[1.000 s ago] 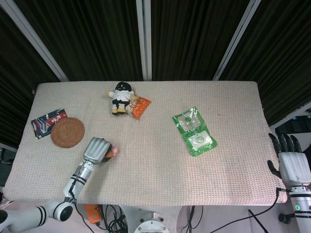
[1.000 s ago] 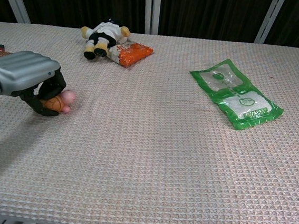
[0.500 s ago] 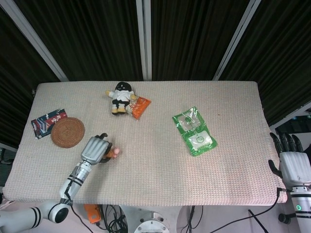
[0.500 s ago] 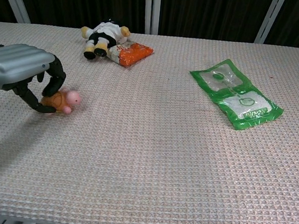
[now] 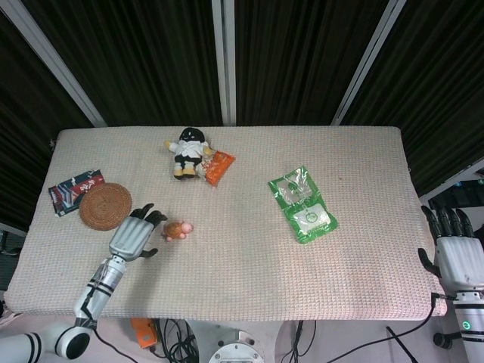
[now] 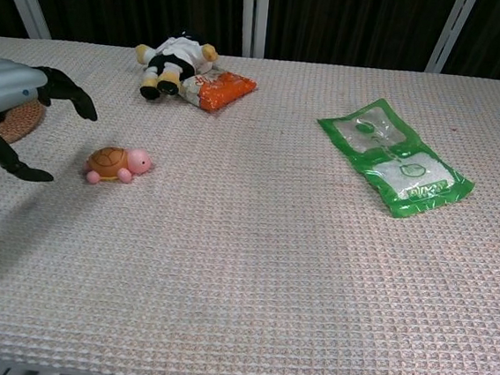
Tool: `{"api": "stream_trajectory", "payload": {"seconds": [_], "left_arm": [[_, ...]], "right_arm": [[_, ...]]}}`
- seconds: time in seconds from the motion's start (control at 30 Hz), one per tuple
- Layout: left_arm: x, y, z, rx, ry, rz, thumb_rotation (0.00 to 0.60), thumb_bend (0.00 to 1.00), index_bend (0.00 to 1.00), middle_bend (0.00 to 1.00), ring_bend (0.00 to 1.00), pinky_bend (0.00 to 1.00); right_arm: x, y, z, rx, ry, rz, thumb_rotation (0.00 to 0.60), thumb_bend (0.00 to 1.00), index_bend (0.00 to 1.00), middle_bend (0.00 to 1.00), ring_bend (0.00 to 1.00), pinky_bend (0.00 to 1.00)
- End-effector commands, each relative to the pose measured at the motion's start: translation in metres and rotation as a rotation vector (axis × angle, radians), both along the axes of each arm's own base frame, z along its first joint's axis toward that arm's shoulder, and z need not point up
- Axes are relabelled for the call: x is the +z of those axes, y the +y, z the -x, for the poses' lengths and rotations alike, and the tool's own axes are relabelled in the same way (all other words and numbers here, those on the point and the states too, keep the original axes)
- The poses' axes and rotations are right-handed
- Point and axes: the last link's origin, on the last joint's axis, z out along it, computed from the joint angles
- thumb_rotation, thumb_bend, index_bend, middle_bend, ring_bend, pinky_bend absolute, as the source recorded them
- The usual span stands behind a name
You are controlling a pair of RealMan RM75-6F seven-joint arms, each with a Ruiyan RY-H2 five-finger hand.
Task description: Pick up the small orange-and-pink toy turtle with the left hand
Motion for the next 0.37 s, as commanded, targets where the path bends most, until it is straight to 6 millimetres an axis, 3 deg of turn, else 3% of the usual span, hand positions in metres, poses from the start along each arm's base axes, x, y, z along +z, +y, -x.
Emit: {"api": "stream_trajectory", "payload": {"seconds": [0.03, 0.2, 0.37], "left_arm": [[0.033, -0.019, 0.016, -0.007, -0.024, -0.114, 0.600, 0.12, 0.25, 0.20, 0.06, 0.22], [0.083, -0.049, 0.051, -0.016, -0.059, -0.271, 0.600, 0.12, 0.23, 0.19, 0.06, 0.20], [0.111, -0.085, 0.083, 0.008, -0.094, -0.313, 0.600, 0.12, 0.23, 0.19, 0.06, 0.19]], "right_arm": [[0.001, 0.000, 0.000, -0.001, -0.003, 0.004, 0.600, 0.28, 0.00, 0.00, 0.00, 0.00], [-0.006, -0.004, 0.002, -0.010, -0.010, -0.012, 0.600, 0.28, 0.00, 0.00, 0.00, 0.00], [-0.016, -0.005, 0.001, -0.005, -0.004, -0.043, 0.600, 0.28, 0.00, 0.00, 0.00, 0.00]]}}
